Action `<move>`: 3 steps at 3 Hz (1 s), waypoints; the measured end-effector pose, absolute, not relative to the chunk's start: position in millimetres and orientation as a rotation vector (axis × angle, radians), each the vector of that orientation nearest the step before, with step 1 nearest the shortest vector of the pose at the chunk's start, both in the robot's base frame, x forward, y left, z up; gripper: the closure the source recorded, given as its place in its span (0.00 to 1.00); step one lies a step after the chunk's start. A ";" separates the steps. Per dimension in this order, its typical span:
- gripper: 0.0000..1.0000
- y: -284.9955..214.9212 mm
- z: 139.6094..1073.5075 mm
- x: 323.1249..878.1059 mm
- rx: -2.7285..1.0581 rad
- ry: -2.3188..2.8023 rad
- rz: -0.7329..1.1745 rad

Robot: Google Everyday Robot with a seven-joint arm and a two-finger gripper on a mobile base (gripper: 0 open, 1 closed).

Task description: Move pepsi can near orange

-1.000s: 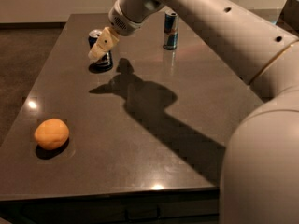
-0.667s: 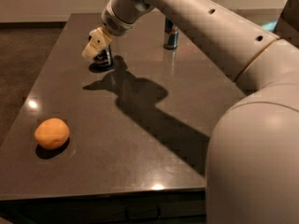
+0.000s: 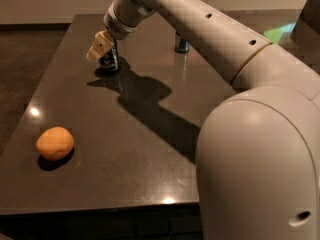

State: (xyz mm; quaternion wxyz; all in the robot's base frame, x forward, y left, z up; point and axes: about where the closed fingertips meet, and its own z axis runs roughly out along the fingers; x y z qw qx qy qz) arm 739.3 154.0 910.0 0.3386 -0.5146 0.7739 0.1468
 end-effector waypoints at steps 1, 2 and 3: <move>0.40 154.7 909.8 739.1 -1.349 2.004 0.419; 0.71 148.5 920.6 716.2 -1.387 1.960 0.492; 0.95 146.9 933.0 686.8 -1.457 1.892 0.544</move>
Offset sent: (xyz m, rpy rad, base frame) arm -0.0348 -0.0173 0.0228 0.0940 0.0246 0.1029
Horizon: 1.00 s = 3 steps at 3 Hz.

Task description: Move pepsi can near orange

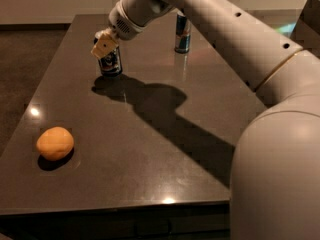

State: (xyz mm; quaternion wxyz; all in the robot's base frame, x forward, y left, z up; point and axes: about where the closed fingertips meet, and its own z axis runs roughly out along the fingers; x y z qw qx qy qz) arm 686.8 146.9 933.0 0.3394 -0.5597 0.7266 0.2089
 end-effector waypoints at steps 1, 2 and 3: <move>1.00 138.3 947.1 643.7 -1.546 1.801 0.595; 1.00 126.4 953.0 592.0 -1.661 1.686 0.630; 1.00 124.2 948.3 552.5 -1.752 1.597 0.650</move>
Offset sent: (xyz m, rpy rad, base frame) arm -0.1646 -0.0403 0.0218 0.0291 -0.0940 0.3862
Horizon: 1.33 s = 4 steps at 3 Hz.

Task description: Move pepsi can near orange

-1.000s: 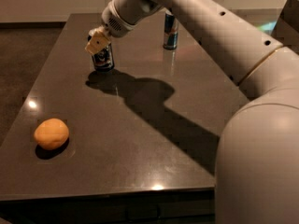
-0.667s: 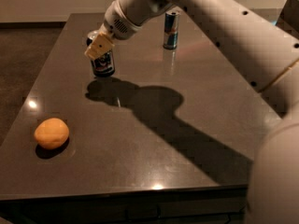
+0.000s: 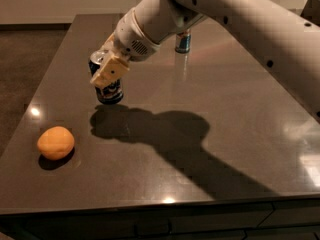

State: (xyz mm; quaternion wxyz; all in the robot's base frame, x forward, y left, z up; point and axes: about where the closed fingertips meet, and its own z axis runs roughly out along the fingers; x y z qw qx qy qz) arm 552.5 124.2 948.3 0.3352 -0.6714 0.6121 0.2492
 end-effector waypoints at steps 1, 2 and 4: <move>1.00 126.3 938.6 521.7 -1.820 1.537 0.675; 1.00 130.9 930.7 497.5 -1.865 1.493 0.713; 0.84 139.2 914.9 471.9 -1.915 1.454 0.768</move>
Offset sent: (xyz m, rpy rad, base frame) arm -0.0836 0.0089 -0.0266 0.0121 0.0124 0.1924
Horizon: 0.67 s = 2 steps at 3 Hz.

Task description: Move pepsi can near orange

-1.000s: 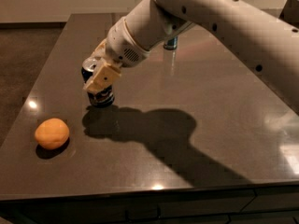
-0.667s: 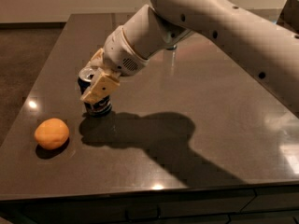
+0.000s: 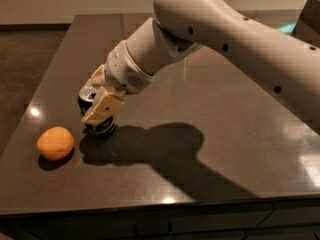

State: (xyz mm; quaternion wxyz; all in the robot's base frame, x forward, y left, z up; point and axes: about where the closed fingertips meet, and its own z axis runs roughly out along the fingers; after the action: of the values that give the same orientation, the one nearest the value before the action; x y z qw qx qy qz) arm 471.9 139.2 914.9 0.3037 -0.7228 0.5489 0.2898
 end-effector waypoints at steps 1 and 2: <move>0.61 140.5 908.3 470.4 -1.922 1.452 0.782; 0.38 141.9 908.0 469.2 -1.926 1.450 0.783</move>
Offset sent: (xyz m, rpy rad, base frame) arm -0.0014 0.0012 -0.0060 -0.0004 0.0086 0.0084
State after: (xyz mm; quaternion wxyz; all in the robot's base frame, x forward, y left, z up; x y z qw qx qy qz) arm 469.2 141.9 908.0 0.2987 -0.7252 0.5459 0.2949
